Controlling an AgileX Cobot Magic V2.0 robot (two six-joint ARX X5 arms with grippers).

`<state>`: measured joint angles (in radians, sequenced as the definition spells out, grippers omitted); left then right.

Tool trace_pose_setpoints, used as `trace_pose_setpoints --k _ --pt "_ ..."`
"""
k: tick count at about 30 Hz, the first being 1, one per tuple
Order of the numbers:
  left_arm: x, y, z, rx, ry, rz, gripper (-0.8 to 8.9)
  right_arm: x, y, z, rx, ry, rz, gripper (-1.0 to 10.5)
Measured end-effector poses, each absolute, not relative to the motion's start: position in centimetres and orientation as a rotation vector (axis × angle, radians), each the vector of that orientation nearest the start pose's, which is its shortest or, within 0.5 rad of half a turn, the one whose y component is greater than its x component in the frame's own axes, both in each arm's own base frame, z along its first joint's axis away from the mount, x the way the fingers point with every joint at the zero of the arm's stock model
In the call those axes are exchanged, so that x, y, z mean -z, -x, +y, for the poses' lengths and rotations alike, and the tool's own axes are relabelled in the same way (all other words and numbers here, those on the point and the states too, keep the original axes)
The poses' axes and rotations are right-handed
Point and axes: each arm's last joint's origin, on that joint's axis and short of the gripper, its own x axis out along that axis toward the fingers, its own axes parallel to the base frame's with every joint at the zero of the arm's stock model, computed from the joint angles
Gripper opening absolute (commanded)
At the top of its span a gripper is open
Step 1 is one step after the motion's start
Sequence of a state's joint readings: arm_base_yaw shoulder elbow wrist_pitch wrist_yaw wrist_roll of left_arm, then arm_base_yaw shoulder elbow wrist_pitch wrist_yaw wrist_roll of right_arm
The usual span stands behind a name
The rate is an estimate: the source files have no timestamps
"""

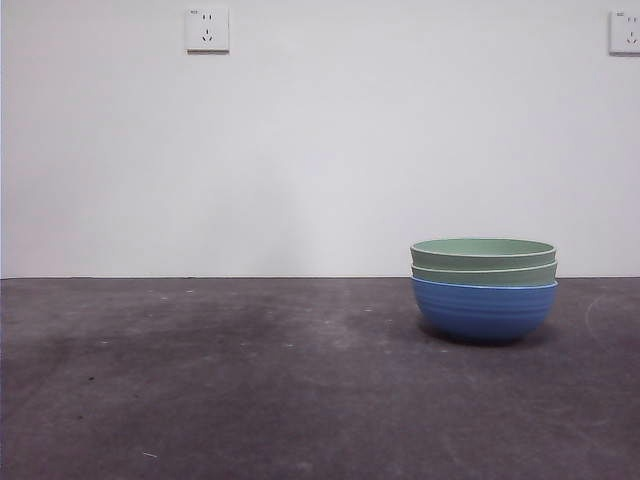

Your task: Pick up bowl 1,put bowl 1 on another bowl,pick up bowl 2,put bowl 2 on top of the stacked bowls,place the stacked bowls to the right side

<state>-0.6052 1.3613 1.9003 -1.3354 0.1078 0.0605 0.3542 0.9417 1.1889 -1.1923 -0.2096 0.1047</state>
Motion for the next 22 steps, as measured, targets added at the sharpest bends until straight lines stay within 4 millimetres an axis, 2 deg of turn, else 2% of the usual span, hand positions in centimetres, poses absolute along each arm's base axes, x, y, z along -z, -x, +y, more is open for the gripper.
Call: trace_pose_setpoints --k 22 --pt "-47.02 -17.34 -12.14 0.689 -0.254 0.766 -0.04 -35.72 -13.28 5.55 -0.469 -0.024 0.980 0.0"
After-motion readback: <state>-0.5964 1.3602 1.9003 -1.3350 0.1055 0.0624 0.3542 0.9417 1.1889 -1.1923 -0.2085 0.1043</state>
